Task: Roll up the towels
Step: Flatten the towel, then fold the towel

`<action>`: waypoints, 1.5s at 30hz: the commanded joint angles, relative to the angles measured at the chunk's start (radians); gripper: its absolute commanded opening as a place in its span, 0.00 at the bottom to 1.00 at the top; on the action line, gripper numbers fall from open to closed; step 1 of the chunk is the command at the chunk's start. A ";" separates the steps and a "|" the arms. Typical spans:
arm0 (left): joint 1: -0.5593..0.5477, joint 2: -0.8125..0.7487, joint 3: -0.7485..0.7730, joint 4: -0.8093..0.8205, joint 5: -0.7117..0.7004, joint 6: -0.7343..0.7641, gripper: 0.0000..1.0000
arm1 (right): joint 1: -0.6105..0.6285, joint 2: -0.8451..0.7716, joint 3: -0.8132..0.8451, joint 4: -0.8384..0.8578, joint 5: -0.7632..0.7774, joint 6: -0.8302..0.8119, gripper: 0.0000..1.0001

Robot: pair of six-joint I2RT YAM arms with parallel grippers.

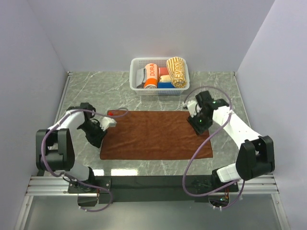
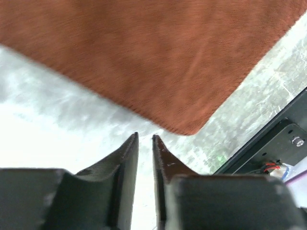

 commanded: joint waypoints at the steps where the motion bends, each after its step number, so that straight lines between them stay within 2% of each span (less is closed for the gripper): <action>1: 0.065 0.035 0.103 -0.062 0.092 0.031 0.28 | -0.054 -0.025 0.117 -0.017 -0.102 0.017 0.48; 4: 0.080 0.057 0.209 -0.004 0.168 -0.059 0.39 | -0.147 0.027 0.185 0.037 -0.062 0.041 0.49; 5: 0.079 0.084 0.237 0.022 0.182 -0.134 0.44 | -0.173 0.052 0.217 0.051 -0.037 0.052 0.48; 8: 0.080 0.168 0.353 0.136 0.214 -0.293 0.48 | -0.241 0.151 0.305 0.081 -0.010 0.077 0.45; 14: 0.080 0.352 0.516 0.251 0.202 -0.461 0.51 | -0.275 0.374 0.470 0.107 0.007 0.101 0.44; 17: 0.080 0.422 0.582 0.259 0.179 -0.475 0.51 | -0.275 0.505 0.549 0.104 0.004 0.115 0.45; 24: 0.065 0.497 0.608 0.285 0.194 -0.493 0.53 | -0.276 0.621 0.637 0.110 0.002 0.124 0.47; 36: 0.018 0.557 0.619 0.394 0.070 -0.564 0.48 | -0.276 0.698 0.671 0.132 0.011 0.138 0.45; 45: -0.002 0.577 0.634 0.391 0.068 -0.573 0.46 | -0.273 0.741 0.680 0.098 -0.027 0.131 0.40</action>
